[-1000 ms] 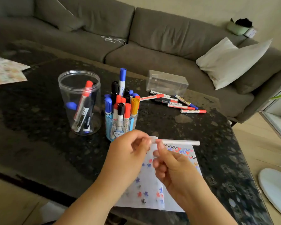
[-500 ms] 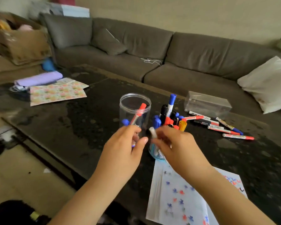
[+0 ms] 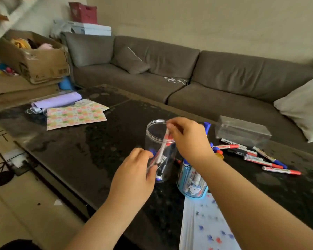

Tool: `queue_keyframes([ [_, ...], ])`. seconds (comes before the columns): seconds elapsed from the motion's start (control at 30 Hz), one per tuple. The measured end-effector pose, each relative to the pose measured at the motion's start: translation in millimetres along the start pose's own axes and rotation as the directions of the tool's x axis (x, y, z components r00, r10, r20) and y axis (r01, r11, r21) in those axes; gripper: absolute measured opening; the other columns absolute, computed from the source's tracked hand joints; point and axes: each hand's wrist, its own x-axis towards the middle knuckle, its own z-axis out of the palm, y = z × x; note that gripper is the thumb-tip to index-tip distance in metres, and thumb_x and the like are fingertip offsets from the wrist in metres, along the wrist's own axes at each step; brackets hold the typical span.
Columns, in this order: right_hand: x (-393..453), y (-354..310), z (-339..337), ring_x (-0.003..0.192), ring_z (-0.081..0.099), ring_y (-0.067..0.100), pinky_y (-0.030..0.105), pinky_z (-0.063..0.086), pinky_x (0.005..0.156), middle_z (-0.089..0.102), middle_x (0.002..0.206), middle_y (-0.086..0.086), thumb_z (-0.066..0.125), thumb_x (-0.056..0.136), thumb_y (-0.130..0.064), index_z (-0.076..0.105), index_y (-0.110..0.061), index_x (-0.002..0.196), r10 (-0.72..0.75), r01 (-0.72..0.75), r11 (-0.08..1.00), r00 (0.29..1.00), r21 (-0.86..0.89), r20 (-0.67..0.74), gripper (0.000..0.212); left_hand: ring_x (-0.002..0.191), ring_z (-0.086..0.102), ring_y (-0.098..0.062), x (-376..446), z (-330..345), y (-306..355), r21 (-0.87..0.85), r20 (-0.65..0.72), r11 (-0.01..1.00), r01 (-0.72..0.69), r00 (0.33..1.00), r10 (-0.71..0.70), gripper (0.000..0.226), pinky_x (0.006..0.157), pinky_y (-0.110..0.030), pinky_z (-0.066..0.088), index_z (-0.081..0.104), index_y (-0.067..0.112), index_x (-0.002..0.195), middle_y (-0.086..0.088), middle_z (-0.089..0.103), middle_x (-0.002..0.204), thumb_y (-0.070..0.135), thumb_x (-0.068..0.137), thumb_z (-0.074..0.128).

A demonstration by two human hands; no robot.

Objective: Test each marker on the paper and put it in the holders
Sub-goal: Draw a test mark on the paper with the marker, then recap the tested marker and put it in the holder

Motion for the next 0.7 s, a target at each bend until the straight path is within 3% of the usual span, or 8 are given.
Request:
queue_keyframes([
  [0.13, -6, 5, -1, 0.097, 0.054, 0.009, 0.009, 0.03, 0.079, 0.062, 0.112, 0.001, 0.051, 0.096, -0.022, 0.065, -0.015, 0.118, -0.033, 0.046, 0.984, 0.996, -0.174, 0.08, 0.027, 0.089, 0.061, -0.012, -1, 2, 0, -0.002, 0.014, 1.0, -0.021, 1.0, 0.021, 0.022, 0.067, -0.017, 0.04, 0.062, 0.014, 0.105, 0.004, 0.058, 0.105, 0.021, 0.085, 0.064],
  [0.3, -29, 20, -30, 0.079, 0.052, 0.003, 0.002, 0.038, 0.068, 0.059, 0.101, -0.006, 0.056, 0.093, -0.022, 0.061, -0.021, 0.12, -0.008, 0.007, 0.988, 1.0, -0.153, -0.002, 0.027, 0.079, 0.063, -0.012, -3, 14, 12, -0.052, 0.032, 0.995, -0.086, 0.996, 0.088, 0.017, 0.066, -0.02, 0.049, 0.065, 0.015, 0.097, 0.004, 0.065, 0.088, 0.014, 0.08, 0.067],
  [0.43, -65, 53, -55, 0.081, 0.056, 0.002, 0.005, 0.041, 0.065, 0.06, 0.094, -0.008, 0.057, 0.093, -0.023, 0.057, -0.028, 0.11, 0.135, -0.136, 0.981, 0.991, -0.137, -0.021, 0.019, 0.083, 0.061, -0.007, -11, 31, 34, -0.064, 0.125, 0.986, -0.157, 0.979, 0.164, 0.014, 0.071, -0.022, 0.052, 0.064, 0.021, 0.097, 0.009, 0.064, 0.091, 0.019, 0.083, 0.063],
  [0.6, -108, 119, -88, 0.084, 0.055, 0.001, 0.004, 0.037, 0.065, 0.062, 0.099, -0.008, 0.056, 0.093, -0.023, 0.059, -0.023, 0.118, 0.346, -0.353, 0.917, 0.936, -0.186, -0.07, 0.026, 0.103, 0.054, -0.006, -18, 69, 77, -0.149, 0.256, 0.955, -0.256, 0.923, 0.287, 0.022, 0.086, -0.021, 0.046, 0.056, 0.025, 0.114, 0.011, 0.056, 0.111, 0.029, 0.093, 0.048],
  [0.7, -128, 157, -108, 0.083, 0.055, 0.002, 0.006, 0.037, 0.066, 0.06, 0.103, -0.008, 0.055, 0.094, -0.025, 0.057, -0.024, 0.121, 0.474, -0.479, 0.847, 0.877, -0.232, -0.082, 0.027, 0.093, 0.06, -0.015, -18, 100, 102, -0.195, 0.311, 0.936, -0.294, 0.886, 0.343, 0.015, 0.077, -0.029, 0.049, 0.061, 0.022, 0.102, 0.005, 0.061, 0.099, 0.024, 0.09, 0.052],
])
